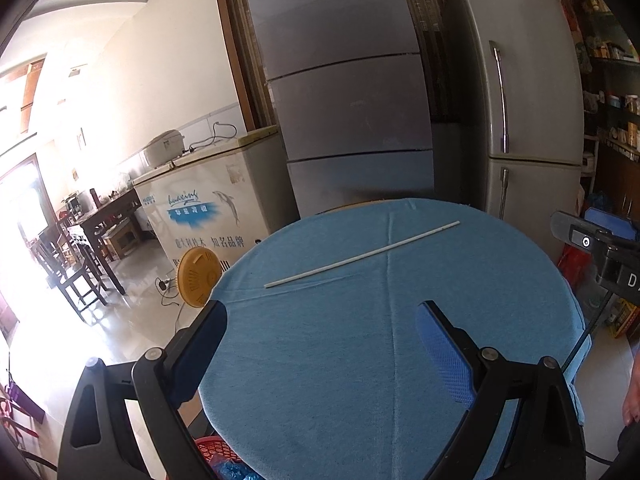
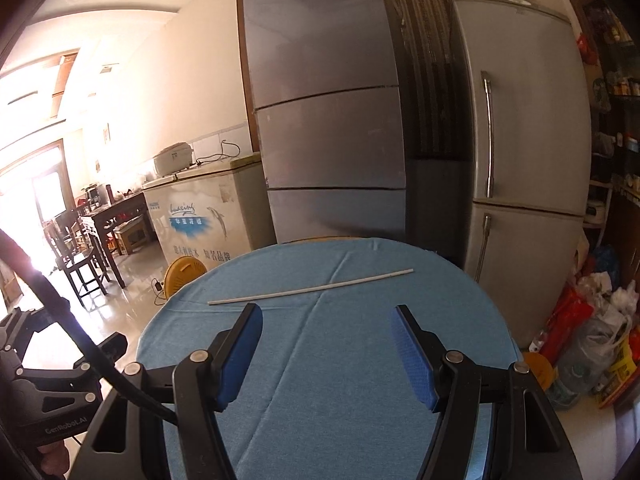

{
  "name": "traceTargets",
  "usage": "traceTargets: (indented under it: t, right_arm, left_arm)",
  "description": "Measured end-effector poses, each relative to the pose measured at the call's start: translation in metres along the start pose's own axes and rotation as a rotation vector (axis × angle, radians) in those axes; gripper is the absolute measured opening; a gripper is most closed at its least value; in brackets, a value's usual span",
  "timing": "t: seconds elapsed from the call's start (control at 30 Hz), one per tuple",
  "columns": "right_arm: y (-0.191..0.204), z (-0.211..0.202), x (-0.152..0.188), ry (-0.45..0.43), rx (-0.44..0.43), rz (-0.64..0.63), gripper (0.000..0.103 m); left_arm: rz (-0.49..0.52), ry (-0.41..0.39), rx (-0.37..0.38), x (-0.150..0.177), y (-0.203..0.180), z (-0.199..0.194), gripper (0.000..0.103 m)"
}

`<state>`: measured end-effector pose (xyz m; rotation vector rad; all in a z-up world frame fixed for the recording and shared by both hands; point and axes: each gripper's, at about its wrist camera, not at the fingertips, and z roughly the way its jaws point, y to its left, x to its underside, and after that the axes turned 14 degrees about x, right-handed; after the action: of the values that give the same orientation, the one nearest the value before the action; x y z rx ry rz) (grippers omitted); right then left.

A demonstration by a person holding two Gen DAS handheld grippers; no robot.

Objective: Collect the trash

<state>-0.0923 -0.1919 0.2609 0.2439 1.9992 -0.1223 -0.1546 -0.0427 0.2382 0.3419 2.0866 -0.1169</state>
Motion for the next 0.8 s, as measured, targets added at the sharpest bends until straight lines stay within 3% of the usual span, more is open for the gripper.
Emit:
traceTargets:
  t: [0.37,0.8]
  right_arm:
    - [-0.004,0.046,-0.004,0.079,0.013,0.01,0.07]
    - [-0.015,0.071,-0.008,0.113,0.036,0.046,0.07]
  left_arm:
    - [-0.014,0.055,0.016,-0.012,0.005,0.038,0.095]
    - [-0.009,0.081,0.034,-0.017,0.005,0.061,0.095]
